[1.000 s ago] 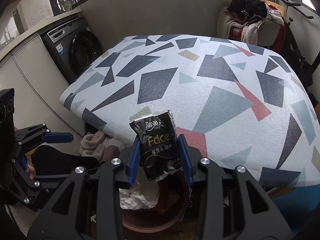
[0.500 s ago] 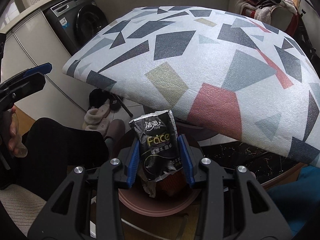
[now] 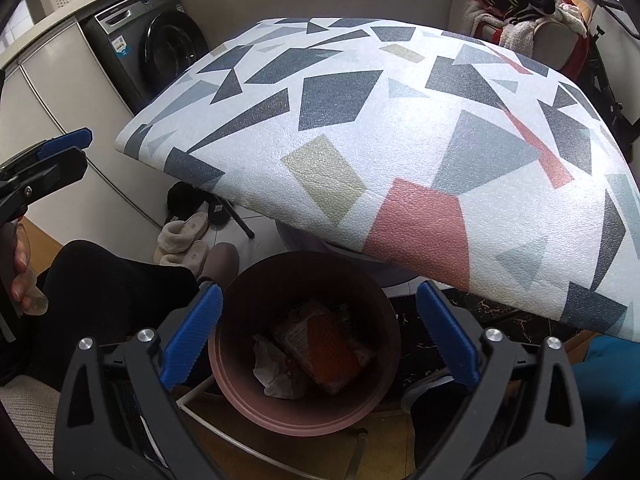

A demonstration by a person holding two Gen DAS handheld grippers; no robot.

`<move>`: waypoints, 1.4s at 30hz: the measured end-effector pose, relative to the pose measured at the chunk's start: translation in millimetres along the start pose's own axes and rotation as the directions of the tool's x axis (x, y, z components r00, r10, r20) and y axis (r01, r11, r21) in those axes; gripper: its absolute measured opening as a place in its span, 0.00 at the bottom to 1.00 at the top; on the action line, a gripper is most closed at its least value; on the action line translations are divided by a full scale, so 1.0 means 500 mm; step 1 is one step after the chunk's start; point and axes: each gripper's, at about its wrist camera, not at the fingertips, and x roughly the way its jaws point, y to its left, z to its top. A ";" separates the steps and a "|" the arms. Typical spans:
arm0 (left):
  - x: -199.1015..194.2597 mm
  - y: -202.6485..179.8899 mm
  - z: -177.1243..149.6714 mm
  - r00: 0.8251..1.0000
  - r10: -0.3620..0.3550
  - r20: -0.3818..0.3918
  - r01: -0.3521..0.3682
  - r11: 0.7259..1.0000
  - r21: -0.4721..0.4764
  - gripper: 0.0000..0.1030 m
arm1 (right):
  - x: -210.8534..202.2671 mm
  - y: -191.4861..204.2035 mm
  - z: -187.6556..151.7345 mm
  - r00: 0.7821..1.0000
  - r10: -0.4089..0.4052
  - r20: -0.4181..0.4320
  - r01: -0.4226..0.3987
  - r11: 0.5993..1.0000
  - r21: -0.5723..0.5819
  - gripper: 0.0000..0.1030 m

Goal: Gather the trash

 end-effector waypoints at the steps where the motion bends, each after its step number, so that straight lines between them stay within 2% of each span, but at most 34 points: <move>1: -0.001 0.000 0.002 1.000 0.008 0.001 -0.008 1.000 0.006 0.94 | -0.005 -0.002 0.004 1.000 -0.011 0.007 0.011 1.000 0.002 0.94; 6: -0.016 -0.002 0.024 0.999 0.031 0.034 -0.032 0.999 0.020 0.94 | -0.047 -0.015 0.029 0.995 -0.074 0.069 0.074 0.997 0.008 0.94; 10: -0.043 -0.007 0.058 0.991 0.103 0.090 -0.105 0.994 0.025 0.94 | -0.098 -0.025 0.063 0.983 -0.114 0.141 0.112 0.993 0.021 0.94; 12: -0.061 -0.013 0.079 0.980 0.151 0.127 -0.156 0.987 0.036 0.94 | -0.128 -0.029 0.083 0.975 -0.129 0.180 0.126 0.992 0.029 0.94; 13: -0.070 -0.016 0.088 0.977 0.153 0.148 -0.161 0.986 0.043 0.94 | -0.144 -0.031 0.093 0.971 -0.131 0.199 0.127 0.991 0.032 0.94; 21: -0.132 0.005 0.152 0.970 0.102 0.221 -0.100 0.995 -0.022 0.94 | -0.255 -0.028 0.156 0.929 -0.155 0.336 0.152 0.988 0.034 0.94; 28: -0.157 0.005 0.171 0.963 0.115 0.244 -0.114 0.993 -0.019 0.94 | -0.307 -0.021 0.170 0.901 -0.162 0.402 0.161 0.986 0.037 0.94; 36: -0.156 -0.001 0.168 0.960 0.142 0.242 -0.144 0.990 -0.011 0.94 | -0.312 -0.017 0.166 0.896 -0.167 0.413 0.164 0.986 0.041 0.94; 42: -0.155 -0.003 0.165 0.961 0.136 0.243 -0.138 0.990 -0.007 0.94 | -0.313 -0.015 0.166 0.893 -0.167 0.417 0.165 0.985 0.042 0.94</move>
